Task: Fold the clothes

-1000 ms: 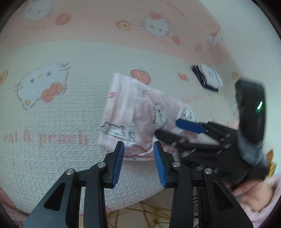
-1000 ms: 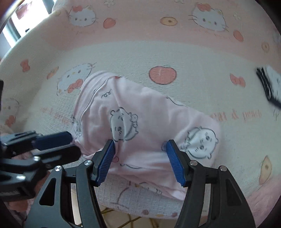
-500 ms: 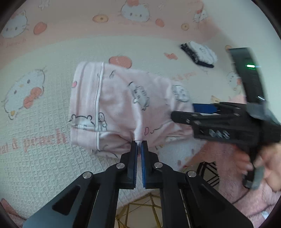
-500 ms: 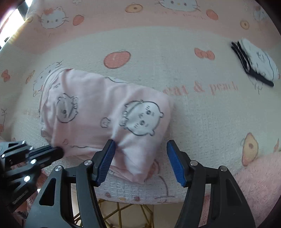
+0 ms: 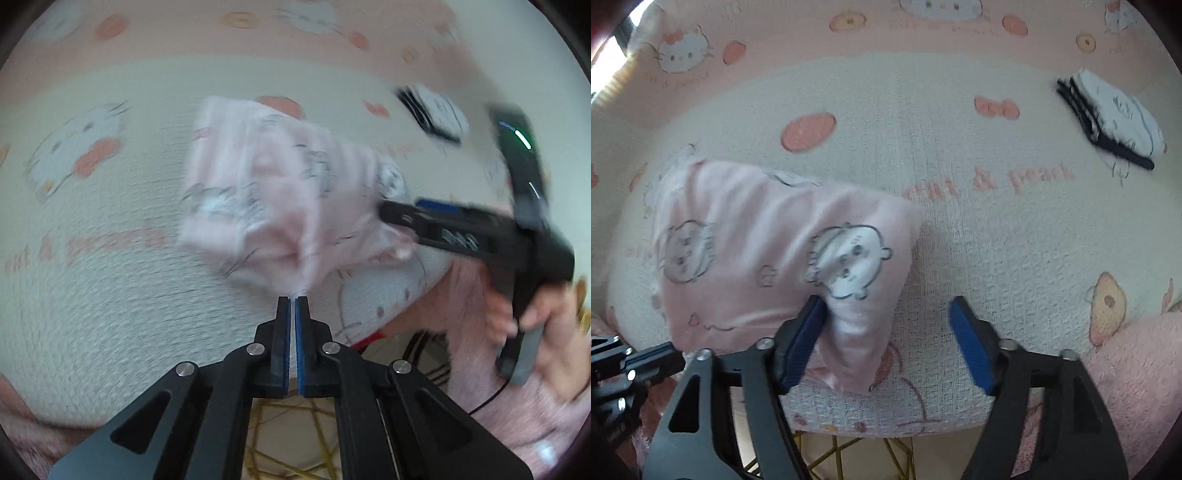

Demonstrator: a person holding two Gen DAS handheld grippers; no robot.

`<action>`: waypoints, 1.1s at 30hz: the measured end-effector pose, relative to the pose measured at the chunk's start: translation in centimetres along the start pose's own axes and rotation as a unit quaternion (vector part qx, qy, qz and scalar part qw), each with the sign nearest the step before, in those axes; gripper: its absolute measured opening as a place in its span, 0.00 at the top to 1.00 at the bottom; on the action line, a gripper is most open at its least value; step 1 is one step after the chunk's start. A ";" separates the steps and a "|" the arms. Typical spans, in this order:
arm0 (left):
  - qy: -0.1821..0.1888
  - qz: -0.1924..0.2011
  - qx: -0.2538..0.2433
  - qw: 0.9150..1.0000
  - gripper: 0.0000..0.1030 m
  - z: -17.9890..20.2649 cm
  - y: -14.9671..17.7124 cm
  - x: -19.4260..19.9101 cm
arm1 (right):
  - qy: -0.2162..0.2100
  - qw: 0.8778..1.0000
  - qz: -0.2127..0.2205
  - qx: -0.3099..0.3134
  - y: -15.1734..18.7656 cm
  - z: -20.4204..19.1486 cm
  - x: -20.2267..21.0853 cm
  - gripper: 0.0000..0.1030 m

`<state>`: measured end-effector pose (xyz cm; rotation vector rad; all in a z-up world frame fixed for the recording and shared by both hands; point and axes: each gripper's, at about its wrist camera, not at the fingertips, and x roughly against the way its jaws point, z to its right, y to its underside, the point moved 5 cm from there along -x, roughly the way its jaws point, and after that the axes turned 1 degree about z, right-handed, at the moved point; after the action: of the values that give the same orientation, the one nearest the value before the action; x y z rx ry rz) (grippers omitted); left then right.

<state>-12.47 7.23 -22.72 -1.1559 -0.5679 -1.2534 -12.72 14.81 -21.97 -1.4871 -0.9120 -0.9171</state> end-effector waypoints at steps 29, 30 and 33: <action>0.049 0.124 0.142 0.981 0.98 -6.1 -4.1 3.5 | -0.056 0.988 0.044 0.134 1.1 -8.0 2.2 0.88; 0.052 0.124 0.142 0.981 0.98 -6.0 -4.0 3.6 | -0.053 0.988 0.044 0.141 1.3 -8.1 2.4 0.89; 0.058 0.103 0.136 0.984 0.97 -5.6 -3.4 3.5 | -0.049 0.985 0.032 0.163 2.5 -8.5 2.4 0.89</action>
<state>-15.97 1.06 -20.57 -0.8833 -0.5001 -1.0225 -10.04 6.22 -19.99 -1.2794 -1.0268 -0.6171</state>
